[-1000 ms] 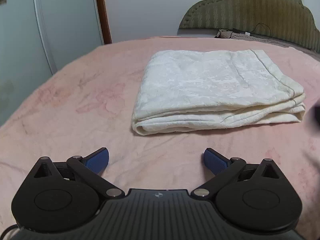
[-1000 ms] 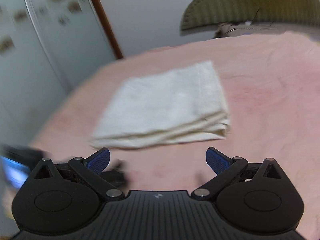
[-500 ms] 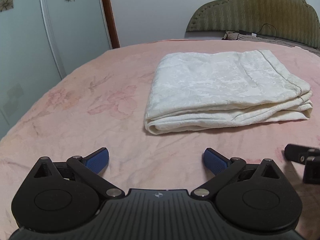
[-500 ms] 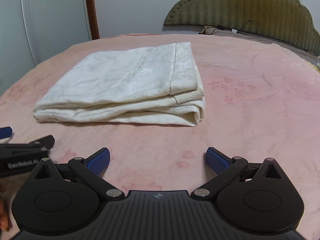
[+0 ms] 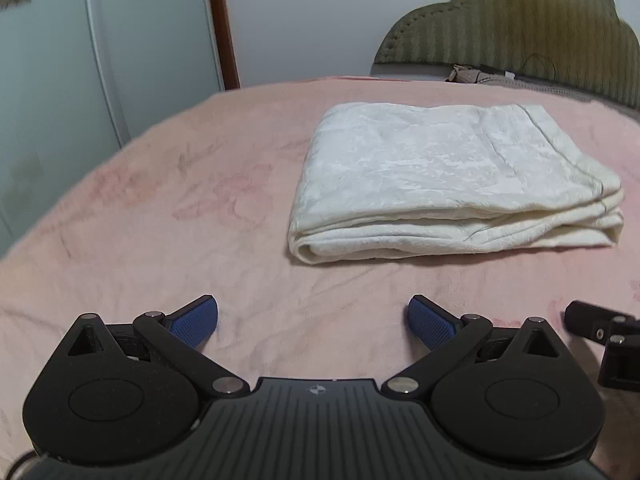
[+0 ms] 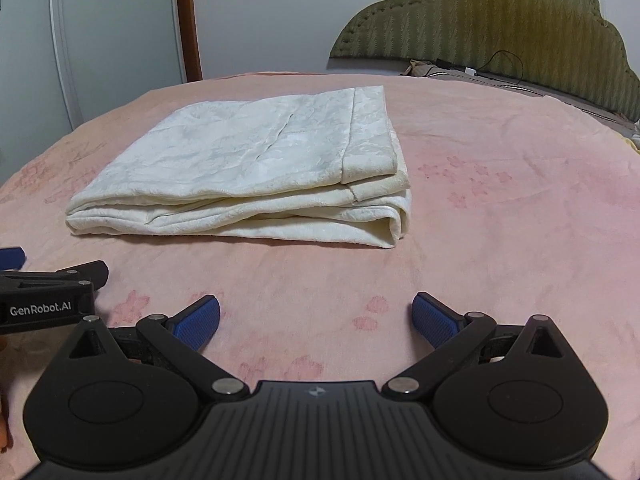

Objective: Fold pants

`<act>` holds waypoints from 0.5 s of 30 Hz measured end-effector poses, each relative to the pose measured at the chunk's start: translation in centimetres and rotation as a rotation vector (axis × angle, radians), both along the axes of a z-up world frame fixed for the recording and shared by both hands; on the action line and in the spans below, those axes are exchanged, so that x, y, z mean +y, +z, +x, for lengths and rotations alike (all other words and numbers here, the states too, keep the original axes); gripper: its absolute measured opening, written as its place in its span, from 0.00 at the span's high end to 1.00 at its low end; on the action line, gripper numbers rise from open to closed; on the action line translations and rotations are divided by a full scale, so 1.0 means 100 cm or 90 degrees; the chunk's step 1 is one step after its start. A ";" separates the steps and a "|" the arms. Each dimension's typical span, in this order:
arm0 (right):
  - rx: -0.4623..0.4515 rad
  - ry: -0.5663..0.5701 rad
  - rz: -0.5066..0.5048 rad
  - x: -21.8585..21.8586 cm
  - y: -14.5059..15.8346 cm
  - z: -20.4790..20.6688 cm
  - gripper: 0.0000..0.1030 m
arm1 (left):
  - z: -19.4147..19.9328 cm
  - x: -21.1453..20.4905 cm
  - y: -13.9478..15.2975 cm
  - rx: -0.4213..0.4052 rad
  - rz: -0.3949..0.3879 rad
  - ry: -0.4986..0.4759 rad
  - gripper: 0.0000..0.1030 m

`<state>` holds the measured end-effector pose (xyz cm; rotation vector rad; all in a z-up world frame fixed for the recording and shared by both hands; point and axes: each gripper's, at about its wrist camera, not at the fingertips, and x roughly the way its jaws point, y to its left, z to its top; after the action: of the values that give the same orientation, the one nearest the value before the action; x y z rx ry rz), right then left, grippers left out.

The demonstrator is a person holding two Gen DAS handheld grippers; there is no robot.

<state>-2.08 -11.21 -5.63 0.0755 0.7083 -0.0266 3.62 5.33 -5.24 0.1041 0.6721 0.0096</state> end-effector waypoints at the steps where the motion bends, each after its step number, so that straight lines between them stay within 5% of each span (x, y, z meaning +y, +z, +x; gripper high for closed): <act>1: 0.000 0.001 -0.002 0.001 0.000 0.000 0.00 | 0.000 0.004 0.000 0.004 -0.015 0.003 0.00; 15: 0.000 0.020 -0.006 0.002 0.000 -0.001 0.00 | -0.002 0.004 0.000 0.007 -0.028 0.013 0.00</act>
<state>-2.18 -10.97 -5.60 0.0552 0.7098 0.0007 3.38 5.70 -5.22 0.0548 0.6845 0.0135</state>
